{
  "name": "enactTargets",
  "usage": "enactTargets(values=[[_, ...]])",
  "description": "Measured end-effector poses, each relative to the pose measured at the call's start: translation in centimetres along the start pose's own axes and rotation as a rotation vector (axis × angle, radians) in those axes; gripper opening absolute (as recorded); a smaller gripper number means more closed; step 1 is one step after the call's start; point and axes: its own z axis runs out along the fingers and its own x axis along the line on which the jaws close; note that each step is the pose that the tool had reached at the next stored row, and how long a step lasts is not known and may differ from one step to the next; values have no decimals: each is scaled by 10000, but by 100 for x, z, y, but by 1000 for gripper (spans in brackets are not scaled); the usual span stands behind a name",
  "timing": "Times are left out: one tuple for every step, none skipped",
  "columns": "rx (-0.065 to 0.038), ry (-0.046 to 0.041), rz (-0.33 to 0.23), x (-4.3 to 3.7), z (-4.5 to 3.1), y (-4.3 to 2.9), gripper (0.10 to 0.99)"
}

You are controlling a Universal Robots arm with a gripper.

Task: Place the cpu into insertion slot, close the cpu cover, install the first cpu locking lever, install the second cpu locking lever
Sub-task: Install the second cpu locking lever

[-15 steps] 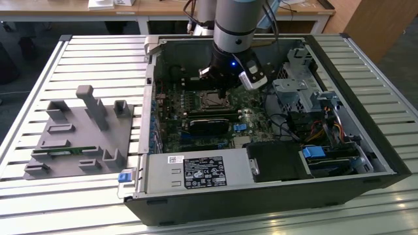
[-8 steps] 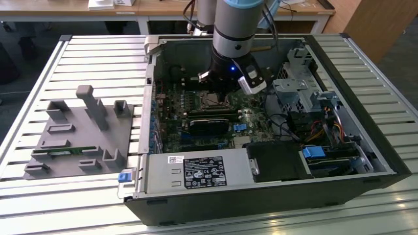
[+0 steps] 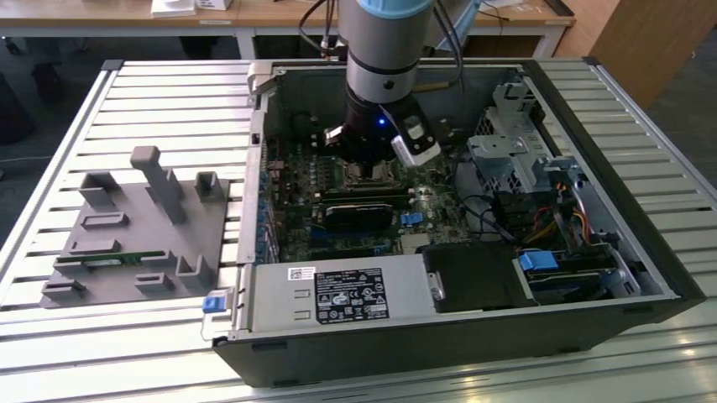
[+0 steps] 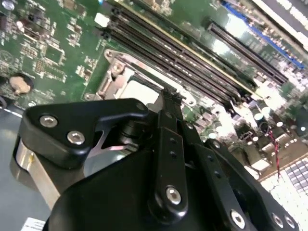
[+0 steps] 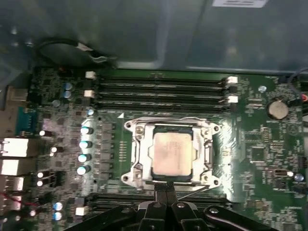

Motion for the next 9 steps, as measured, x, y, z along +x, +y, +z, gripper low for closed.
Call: enactTargets(values=[[0,0,0,9,0,-9,106],[1,1,-1,14,-1,-22,106],[-1,1,-2,14,-2,-36,106],[-1,1,0,15,-3,-51,106],[-1,1,0,15,-4,-67,106],[-1,1,-1,15,-5,-79,106],[-1,0,0,18,-5,-87,106],[-5,1,0,22,-5,-91,106],[-19,1,0,24,-4,-95,106]])
